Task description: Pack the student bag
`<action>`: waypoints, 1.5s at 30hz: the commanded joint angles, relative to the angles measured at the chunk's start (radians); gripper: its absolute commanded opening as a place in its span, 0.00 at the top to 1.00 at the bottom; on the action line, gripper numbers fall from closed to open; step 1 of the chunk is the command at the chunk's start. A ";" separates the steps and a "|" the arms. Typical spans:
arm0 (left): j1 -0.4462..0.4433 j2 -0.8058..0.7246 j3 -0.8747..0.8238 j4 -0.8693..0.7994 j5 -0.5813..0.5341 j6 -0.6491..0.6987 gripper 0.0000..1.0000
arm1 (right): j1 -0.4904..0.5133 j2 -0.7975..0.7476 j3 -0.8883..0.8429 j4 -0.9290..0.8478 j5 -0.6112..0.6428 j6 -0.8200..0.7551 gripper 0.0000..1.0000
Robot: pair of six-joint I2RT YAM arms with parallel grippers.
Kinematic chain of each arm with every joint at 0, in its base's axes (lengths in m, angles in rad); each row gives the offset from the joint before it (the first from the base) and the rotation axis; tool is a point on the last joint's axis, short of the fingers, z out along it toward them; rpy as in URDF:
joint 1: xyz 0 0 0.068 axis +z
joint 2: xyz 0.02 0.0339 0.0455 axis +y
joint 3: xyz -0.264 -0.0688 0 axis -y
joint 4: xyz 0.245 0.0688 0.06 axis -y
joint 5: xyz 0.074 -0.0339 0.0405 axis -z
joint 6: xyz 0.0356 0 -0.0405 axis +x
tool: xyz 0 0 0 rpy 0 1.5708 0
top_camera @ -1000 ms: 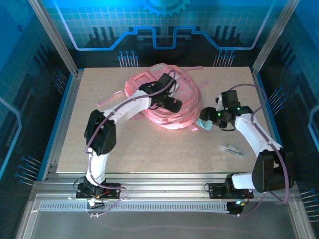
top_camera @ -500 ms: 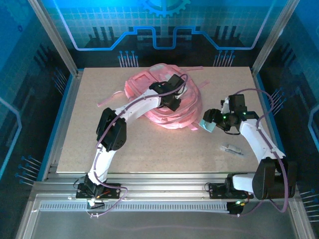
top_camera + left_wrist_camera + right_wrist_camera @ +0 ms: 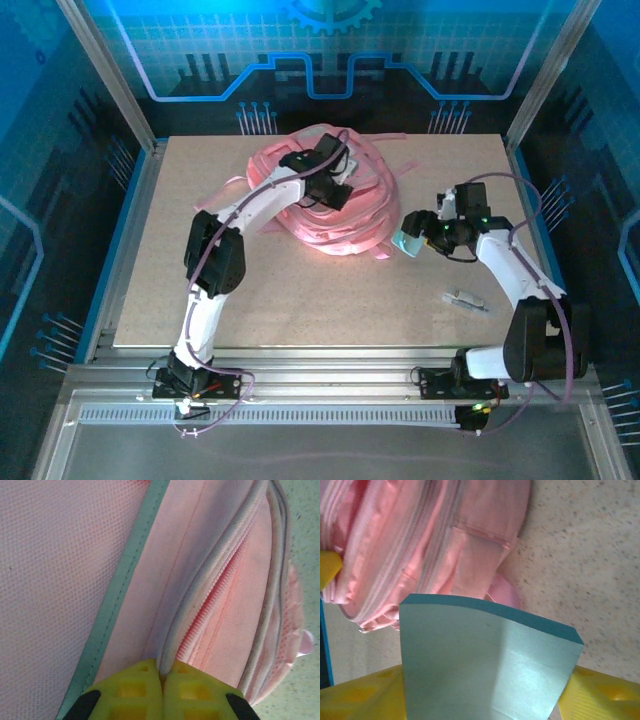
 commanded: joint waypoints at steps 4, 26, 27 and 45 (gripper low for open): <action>0.077 -0.058 0.096 -0.037 0.209 -0.147 1.00 | 0.059 0.065 0.111 0.071 -0.033 0.053 0.28; 0.162 -0.170 0.011 0.196 0.419 -0.399 1.00 | 0.245 0.527 0.583 0.161 0.008 0.307 0.00; 0.164 -0.175 0.009 0.201 0.419 -0.403 1.00 | 0.245 0.528 0.576 0.176 0.003 0.315 0.00; 0.155 -0.239 -0.085 0.295 0.446 -0.480 1.00 | 0.311 0.612 0.598 0.368 -0.018 0.391 0.68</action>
